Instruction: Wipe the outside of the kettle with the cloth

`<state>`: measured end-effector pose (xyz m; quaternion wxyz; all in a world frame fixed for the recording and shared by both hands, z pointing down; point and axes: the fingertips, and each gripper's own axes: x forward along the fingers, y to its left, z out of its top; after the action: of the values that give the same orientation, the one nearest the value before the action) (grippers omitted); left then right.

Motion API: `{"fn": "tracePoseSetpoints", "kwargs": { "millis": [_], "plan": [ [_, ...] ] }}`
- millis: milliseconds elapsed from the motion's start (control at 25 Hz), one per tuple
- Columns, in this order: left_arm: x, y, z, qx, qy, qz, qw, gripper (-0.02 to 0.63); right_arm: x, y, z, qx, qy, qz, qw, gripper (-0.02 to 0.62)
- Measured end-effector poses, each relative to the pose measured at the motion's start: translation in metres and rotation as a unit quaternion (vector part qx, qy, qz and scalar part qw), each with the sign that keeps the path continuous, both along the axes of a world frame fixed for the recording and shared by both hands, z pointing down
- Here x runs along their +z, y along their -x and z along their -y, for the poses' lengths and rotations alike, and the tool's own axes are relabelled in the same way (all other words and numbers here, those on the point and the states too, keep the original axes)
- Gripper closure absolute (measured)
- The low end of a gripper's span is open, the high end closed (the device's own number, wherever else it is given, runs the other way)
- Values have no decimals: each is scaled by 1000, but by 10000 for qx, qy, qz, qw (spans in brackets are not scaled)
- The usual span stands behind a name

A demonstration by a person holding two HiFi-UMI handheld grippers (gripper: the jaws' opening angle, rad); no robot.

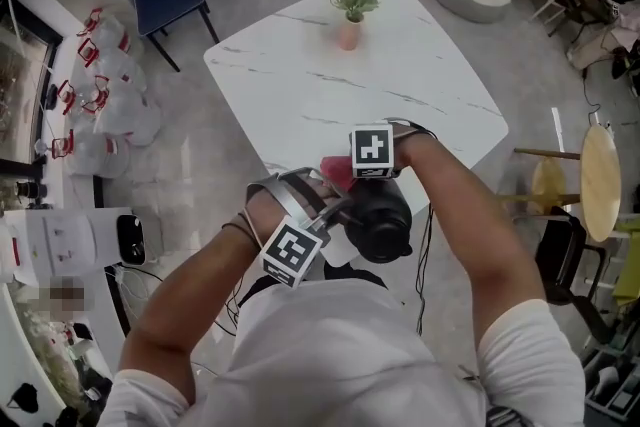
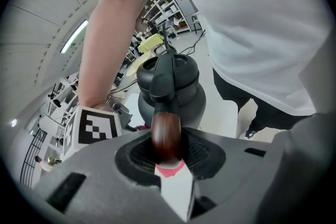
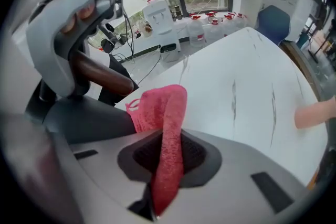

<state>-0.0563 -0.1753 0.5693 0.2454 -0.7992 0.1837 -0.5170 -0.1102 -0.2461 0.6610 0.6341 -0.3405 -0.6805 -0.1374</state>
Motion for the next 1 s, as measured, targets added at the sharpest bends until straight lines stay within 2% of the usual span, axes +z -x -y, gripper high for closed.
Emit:
{"fn": "tracePoseSetpoints", "kwargs": {
  "millis": [280,520,600,640,680,720,840,920,1000],
  "plan": [
    [3,5,0,-163,54,-52,9998,500,32,6,13,303,72,-39,9995,534],
    [9,11,-1,-228,191,-257,9992,500,45,5,33,690,-153,279,9971,532],
    [10,13,0,-286,269,-384,9985,500,40,7,45,1182,-135,649,9908,532],
    [10,16,2,-333,299,-433,9981,500,32,11,53,1653,4,965,9815,532],
    [10,19,5,-390,330,-482,9975,500,20,16,63,2227,215,1351,9652,532],
    [11,22,7,-457,371,-541,9968,500,5,19,74,2835,457,1771,9414,532],
    [14,34,11,-696,547,-765,9931,500,-51,9,109,4386,932,2915,8450,531],
    [14,44,13,-870,674,-886,9900,500,-83,-13,125,5018,889,3403,7902,531],
    [16,53,17,-1033,820,-1013,9861,500,-106,-39,130,5413,680,3682,7529,531]
  ]
}}
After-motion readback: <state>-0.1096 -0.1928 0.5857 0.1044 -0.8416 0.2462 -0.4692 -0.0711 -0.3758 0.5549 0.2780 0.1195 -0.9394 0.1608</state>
